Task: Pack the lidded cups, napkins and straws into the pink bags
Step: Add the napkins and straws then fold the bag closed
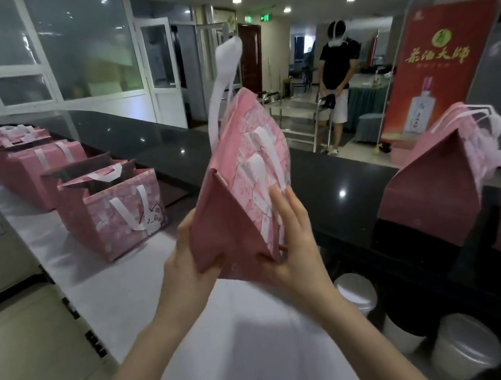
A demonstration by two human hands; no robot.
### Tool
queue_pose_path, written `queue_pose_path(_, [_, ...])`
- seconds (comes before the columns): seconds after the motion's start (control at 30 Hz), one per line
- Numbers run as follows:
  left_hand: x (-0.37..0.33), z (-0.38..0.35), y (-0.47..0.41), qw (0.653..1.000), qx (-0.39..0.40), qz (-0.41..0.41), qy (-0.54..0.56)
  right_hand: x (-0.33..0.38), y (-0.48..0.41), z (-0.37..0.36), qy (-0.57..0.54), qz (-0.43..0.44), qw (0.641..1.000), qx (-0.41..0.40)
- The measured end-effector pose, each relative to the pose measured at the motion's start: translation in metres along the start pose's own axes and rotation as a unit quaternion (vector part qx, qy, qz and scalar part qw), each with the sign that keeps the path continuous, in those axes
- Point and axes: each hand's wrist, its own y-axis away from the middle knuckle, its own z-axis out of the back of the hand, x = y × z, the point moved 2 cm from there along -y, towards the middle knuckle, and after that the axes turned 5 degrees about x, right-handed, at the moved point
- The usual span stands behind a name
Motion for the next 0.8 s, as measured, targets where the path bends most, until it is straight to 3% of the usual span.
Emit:
queue_pose_path(0.2, [-0.005,-0.060,-0.084,0.990,0.106,-0.052,0.076,-0.030,-0.044,0.045,0.062,-0.038,0.994,-0.079])
queue_pose_path(0.47, [0.013,-0.143,-0.159,0.947,0.270,-0.086,0.151,-0.092,-0.072,0.077,0.153,-0.139,0.962,-0.175])
queue_pose_path(0.8, [0.047,-0.215,-0.205,0.915,0.347,-0.100,0.180,-0.141,-0.095,0.099,0.240,-0.232,0.914,-0.231])
